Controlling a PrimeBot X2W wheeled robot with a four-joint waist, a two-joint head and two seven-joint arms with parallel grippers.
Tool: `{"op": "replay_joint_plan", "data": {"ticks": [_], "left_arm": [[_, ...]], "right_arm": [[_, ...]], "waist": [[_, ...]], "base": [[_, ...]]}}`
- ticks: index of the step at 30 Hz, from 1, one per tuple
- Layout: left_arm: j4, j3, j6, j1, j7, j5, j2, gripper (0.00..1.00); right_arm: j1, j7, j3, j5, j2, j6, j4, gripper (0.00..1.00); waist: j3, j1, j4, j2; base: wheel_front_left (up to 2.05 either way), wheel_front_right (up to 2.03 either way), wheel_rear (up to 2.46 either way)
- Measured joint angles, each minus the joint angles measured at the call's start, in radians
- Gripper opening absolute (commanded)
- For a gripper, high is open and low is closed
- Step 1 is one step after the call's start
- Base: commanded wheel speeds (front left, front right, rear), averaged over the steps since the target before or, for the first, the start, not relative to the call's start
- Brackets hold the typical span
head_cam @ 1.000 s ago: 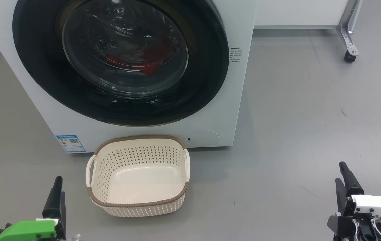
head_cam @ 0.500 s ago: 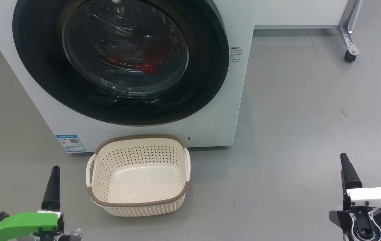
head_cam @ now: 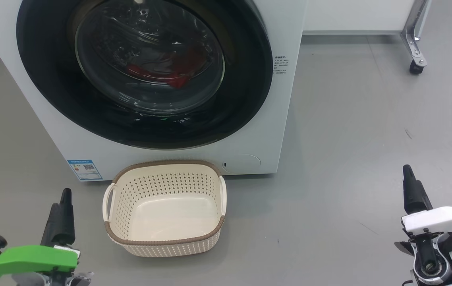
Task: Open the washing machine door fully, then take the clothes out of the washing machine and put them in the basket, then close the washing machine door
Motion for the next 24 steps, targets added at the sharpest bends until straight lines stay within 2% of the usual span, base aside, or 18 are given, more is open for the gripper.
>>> {"op": "replay_joint_plan", "data": {"ticks": [8, 14, 24], "left_arm": [[-0.01, -0.038, 0.002, -0.002, -0.025, 0.175, 0.025, 1.0], [-0.03, -0.062, 0.024, -0.021, -0.044, 0.322, 0.048, 1.0], [-0.036, -0.121, 0.058, -0.023, -0.077, 0.508, 0.054, 1.0]], "right_arm": [[-0.018, -0.029, 0.039, -0.169, -0.012, -0.001, -0.02, 1.0], [-0.02, -0.048, 0.088, -0.3, -0.026, -0.011, -0.025, 1.0], [-0.021, -0.081, 0.16, -0.485, -0.036, -0.044, -0.007, 1.0]], "waist": [[-0.001, 0.0, 0.001, 0.0], [-0.001, 0.0, 0.003, 0.0], [0.0, 0.0, 0.004, 0.0]], "base": [[0.0, 0.0, 0.0], [0.0, 0.0, 0.0], [0.0, 0.0, 0.0]]}}
